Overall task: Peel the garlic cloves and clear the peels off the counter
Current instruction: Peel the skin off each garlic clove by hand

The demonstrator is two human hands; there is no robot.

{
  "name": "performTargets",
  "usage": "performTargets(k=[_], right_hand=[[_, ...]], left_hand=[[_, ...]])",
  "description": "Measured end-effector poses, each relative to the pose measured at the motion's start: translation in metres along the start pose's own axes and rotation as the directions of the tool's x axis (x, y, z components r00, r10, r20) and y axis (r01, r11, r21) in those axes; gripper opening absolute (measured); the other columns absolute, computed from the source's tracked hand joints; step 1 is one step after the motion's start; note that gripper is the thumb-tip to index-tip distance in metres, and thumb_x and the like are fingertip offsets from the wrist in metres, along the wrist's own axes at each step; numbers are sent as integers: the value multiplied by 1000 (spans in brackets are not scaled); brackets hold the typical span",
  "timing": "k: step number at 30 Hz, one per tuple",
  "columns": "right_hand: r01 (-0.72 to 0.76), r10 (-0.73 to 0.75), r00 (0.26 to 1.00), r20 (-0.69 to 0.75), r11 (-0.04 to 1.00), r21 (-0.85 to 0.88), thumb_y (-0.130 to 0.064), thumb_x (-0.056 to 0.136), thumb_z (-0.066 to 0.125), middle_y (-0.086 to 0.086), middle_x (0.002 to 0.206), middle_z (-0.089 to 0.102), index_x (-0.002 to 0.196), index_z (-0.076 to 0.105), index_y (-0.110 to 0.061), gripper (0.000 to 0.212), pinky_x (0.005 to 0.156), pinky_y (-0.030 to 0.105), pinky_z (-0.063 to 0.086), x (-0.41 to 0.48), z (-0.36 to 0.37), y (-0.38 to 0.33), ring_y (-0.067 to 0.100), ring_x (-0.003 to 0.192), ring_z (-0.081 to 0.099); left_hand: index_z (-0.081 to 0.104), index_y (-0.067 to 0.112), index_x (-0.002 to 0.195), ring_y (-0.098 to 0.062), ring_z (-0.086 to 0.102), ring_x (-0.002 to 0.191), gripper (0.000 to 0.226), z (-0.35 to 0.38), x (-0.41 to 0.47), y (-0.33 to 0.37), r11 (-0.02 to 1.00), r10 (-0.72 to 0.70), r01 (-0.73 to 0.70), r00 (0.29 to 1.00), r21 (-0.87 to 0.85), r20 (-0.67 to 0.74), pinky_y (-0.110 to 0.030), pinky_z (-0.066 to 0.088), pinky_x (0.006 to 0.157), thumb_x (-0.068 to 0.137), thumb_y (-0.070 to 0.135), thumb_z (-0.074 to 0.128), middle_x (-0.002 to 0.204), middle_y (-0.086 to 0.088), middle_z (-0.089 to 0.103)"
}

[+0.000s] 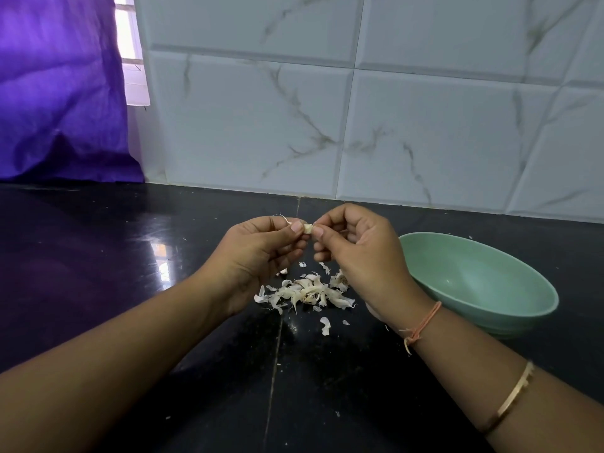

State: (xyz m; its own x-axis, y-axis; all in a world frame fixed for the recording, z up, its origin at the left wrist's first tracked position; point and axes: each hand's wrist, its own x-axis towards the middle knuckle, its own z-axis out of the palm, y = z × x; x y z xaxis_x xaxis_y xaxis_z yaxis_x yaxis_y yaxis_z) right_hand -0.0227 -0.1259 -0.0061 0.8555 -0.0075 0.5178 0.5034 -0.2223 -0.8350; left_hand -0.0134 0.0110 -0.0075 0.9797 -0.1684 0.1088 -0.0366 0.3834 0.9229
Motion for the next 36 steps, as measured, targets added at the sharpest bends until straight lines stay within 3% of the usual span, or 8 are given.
performTargets(k=[2,9,13,18,21,24,28,36], right_hand=[[-30,29,999,19,999,34,0,84,63,-1,62,62,76,63,-10,13,67,36,57,0,0,-1,9,56,60],[-117,118,993,-5,989,93,0,89,57,-1,63,61,75,59,-13,19,60,22,54,0,1,-3,6,52,60],[-128,132,990,-52,989,74,-3,91,54,-3,63,61,76,57,-15,19,62,26,54,0,3,-1,6,51,61],[-119,137,985,-100,979,166,6,90,51,2,73,59,78,56,-13,23,66,23,56,3,2,-1,5,63,60],[-146,154,986,-61,982,119,15,86,42,2,83,60,82,57,-14,33,70,23,57,1,3,-1,8,73,65],[-192,197,980,-38,976,105,4,91,46,5,79,62,82,57,-12,21,67,29,58,-2,4,-3,13,67,66],[-266,257,964,68,936,229,-11,93,54,5,66,63,82,58,-7,13,60,27,57,-4,5,-6,12,57,63],[-301,272,954,128,856,420,1,86,60,8,66,64,85,60,-2,3,60,22,56,-4,2,-9,11,58,61]], left_hand=[[63,0,86,-4,65,60,11,0,0,-1,1000,-3,3,1000,-24,-2,-14,53,59,76,6,60,66,-2,68],[65,5,85,-4,64,59,13,3,-1,1,998,-6,6,1000,-59,9,-16,55,65,84,-1,53,65,-2,68],[65,5,86,-6,64,62,14,4,-2,1,997,-31,34,999,-67,40,-17,55,64,85,-1,52,72,-6,69],[65,5,85,-9,59,65,15,3,-3,1,995,-63,68,996,-79,67,-19,56,65,85,-2,52,78,-8,62],[64,4,86,-7,59,64,15,4,-2,1,996,-38,39,999,-80,23,-17,56,64,87,-3,51,81,-9,63],[64,4,86,-5,65,63,12,1,1,1,996,13,-15,999,-85,-32,-16,55,65,85,-3,53,83,-6,67],[65,5,85,-5,66,64,12,0,1,0,997,53,-55,998,-59,-31,-14,54,65,82,-2,56,72,-3,69],[67,3,88,-9,66,68,25,0,-2,-2,993,114,-114,993,32,10,-16,55,66,68,16,62,75,-6,70]])
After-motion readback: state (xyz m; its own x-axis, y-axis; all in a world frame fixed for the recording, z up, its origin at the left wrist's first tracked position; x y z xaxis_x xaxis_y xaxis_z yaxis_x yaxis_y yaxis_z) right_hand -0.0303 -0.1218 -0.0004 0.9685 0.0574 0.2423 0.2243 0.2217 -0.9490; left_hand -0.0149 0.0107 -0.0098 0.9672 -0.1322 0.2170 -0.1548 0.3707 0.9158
